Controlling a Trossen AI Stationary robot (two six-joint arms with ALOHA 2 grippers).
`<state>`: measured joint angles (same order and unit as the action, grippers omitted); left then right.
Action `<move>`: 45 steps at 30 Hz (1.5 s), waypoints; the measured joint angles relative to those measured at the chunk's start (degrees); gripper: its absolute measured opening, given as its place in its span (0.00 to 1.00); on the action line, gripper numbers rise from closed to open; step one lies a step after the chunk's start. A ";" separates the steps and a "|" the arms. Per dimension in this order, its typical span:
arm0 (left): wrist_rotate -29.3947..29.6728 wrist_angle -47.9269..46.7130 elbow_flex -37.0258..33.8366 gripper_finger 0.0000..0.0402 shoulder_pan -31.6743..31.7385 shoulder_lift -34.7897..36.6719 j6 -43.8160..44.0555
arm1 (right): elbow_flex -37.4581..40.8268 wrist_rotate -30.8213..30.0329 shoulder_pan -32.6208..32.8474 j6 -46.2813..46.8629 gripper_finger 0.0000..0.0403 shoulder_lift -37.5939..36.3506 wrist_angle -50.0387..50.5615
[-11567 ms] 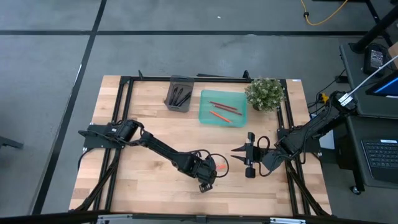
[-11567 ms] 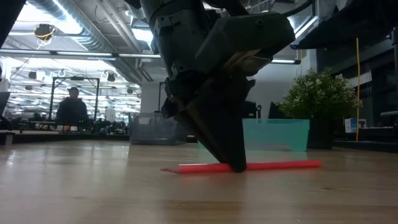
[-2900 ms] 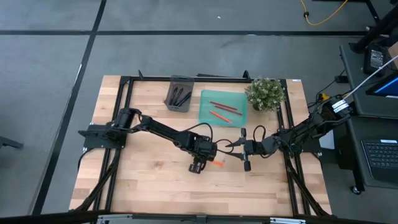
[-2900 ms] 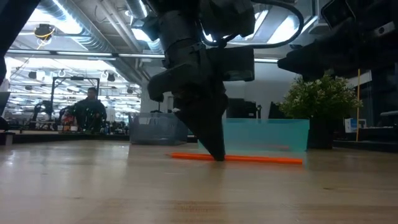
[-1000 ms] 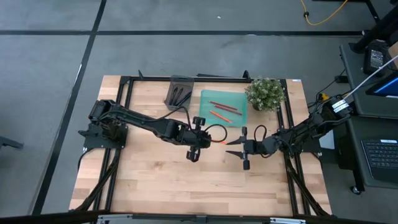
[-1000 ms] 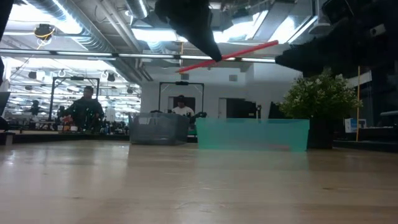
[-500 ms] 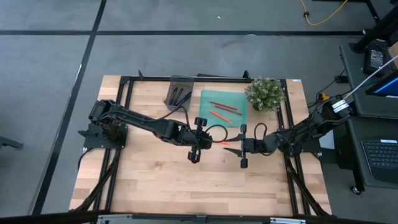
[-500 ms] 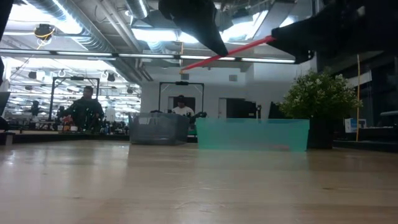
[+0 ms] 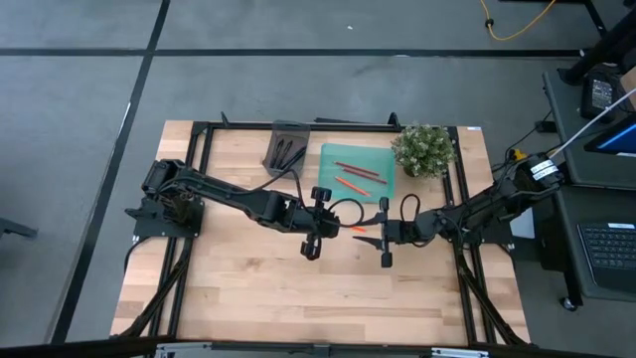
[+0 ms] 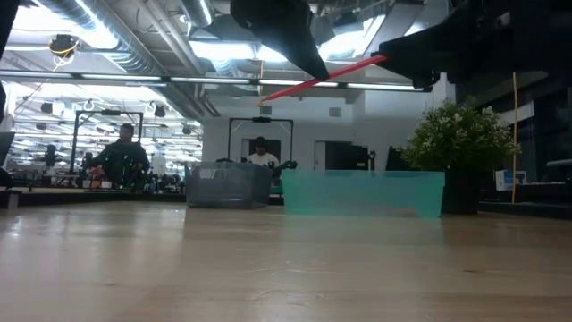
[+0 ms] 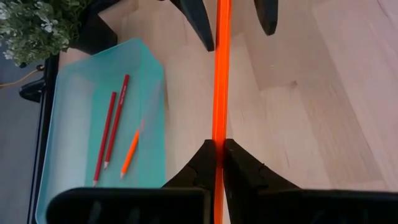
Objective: Sort pens & pencils
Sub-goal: Put the orange pencil into the green bin
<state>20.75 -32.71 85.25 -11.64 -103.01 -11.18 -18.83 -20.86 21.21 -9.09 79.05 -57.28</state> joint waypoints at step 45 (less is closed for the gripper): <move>15.72 -13.40 -0.12 0.01 -0.44 6.45 9.74 | 0.02 -14.36 -0.36 -1.48 0.06 -0.13 4.61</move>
<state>36.47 -46.11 85.14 -12.07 -96.56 -1.44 -18.81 -35.22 20.85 -10.57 78.91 -52.67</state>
